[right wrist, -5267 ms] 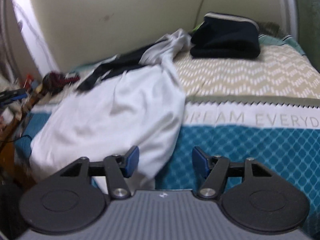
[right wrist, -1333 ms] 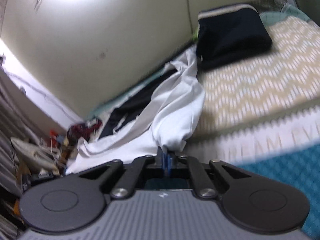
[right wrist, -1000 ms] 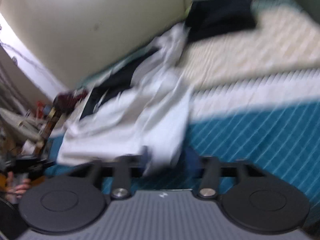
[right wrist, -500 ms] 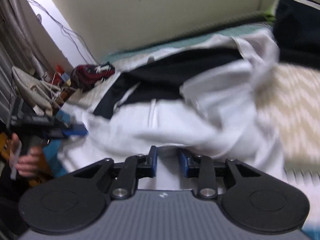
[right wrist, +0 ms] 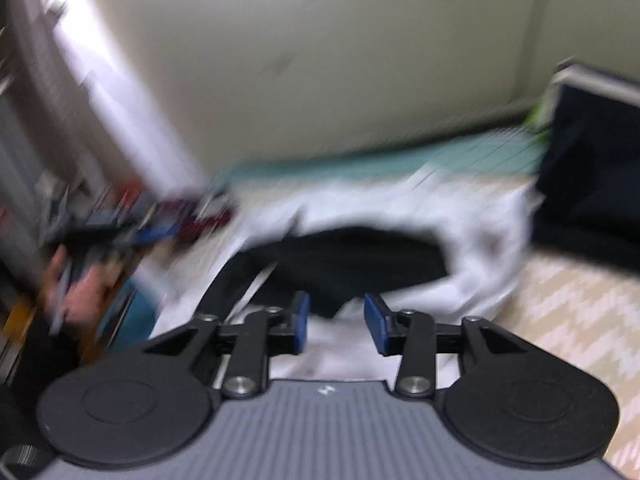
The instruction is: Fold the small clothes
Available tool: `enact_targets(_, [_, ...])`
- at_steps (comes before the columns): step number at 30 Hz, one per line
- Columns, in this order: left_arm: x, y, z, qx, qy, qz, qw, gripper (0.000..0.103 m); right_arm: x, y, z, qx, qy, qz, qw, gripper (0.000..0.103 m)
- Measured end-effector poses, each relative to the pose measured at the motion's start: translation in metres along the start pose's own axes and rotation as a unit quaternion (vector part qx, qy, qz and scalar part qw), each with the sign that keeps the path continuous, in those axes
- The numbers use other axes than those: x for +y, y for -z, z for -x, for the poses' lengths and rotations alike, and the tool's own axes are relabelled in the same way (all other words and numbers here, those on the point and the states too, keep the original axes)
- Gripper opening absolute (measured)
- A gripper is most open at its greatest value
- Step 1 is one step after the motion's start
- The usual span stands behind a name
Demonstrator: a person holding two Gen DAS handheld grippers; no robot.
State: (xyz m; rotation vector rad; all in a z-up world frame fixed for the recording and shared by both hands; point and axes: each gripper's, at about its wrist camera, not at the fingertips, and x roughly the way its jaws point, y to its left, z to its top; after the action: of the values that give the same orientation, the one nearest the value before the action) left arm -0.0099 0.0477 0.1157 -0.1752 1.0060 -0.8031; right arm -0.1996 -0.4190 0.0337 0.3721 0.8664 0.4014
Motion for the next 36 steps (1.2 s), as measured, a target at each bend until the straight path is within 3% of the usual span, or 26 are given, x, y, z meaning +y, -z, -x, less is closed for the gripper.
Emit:
enact_targets(3, [-0.016, 0.039, 0.0, 0.051, 0.016, -0.073, 0.9959, 0.028, 0.024, 0.018, -0.037, 0.083, -0.026, 0.053, 0.995, 0.042])
enact_targets(5, [-0.016, 0.061, -0.001, 0.072, 0.024, -0.082, 0.9937, 0.026, 0.033, 0.025, -0.066, 0.114, -0.056, 0.056, 0.99, 0.042])
enact_targets(8, [-0.01, 0.087, -0.006, 0.099, 0.04, -0.064, 0.9923, 0.026, 0.038, 0.016, -0.094, 0.104, -0.091, 0.052, 0.989, 0.041])
enact_targets(11, [-0.001, 0.098, -0.011, 0.096, 0.024, -0.027, 0.9948, 0.026, 0.036, -0.003, -0.119, 0.066, -0.074, 0.047, 0.994, 0.036])
enact_targets(13, [0.013, 0.086, -0.018, 0.061, 0.008, 0.006, 0.9981, 0.023, 0.024, -0.019, -0.128, 0.019, -0.047, 0.032, 0.998, 0.035])
enact_targets(15, [0.028, 0.068, -0.015, 0.013, -0.003, 0.051, 0.9986, 0.023, 0.005, -0.034, -0.13, -0.013, -0.014, -0.004, 1.0, 0.04])
enact_targets(18, [0.039, 0.035, -0.005, -0.053, 0.0, 0.083, 0.9951, 0.025, -0.011, -0.044, -0.102, -0.032, -0.028, -0.038, 0.998, 0.04])
enact_targets(22, [0.033, -0.028, -0.019, -0.099, -0.02, 0.058, 0.9932, 0.03, -0.014, -0.062, -0.056, -0.075, 0.041, 0.006, 0.996, 0.045])
enact_targets(26, [0.014, -0.09, -0.085, -0.063, -0.063, -0.001, 0.996, 0.051, -0.041, -0.105, -0.054, -0.083, 0.1, 0.016, 0.991, 0.06])
enact_targets(29, [0.006, -0.113, -0.142, -0.009, -0.069, -0.011, 0.9975, 0.057, -0.075, -0.133, -0.074, -0.062, 0.135, 0.005, 0.989, 0.065])
enact_targets(33, [0.004, -0.117, -0.201, 0.044, -0.079, -0.025, 0.9955, 0.059, -0.119, -0.151, -0.114, -0.007, 0.144, -0.024, 0.989, 0.066])
enact_targets(35, [-0.001, -0.109, -0.206, 0.033, -0.088, -0.054, 0.9941, 0.053, -0.127, -0.151, -0.133, 0.017, 0.145, -0.022, 0.989, 0.066])
enact_targets(36, [-0.006, -0.108, -0.209, 0.033, -0.097, -0.069, 0.9924, 0.026, -0.13, -0.15, -0.142, 0.029, 0.141, -0.02, 0.989, 0.066])
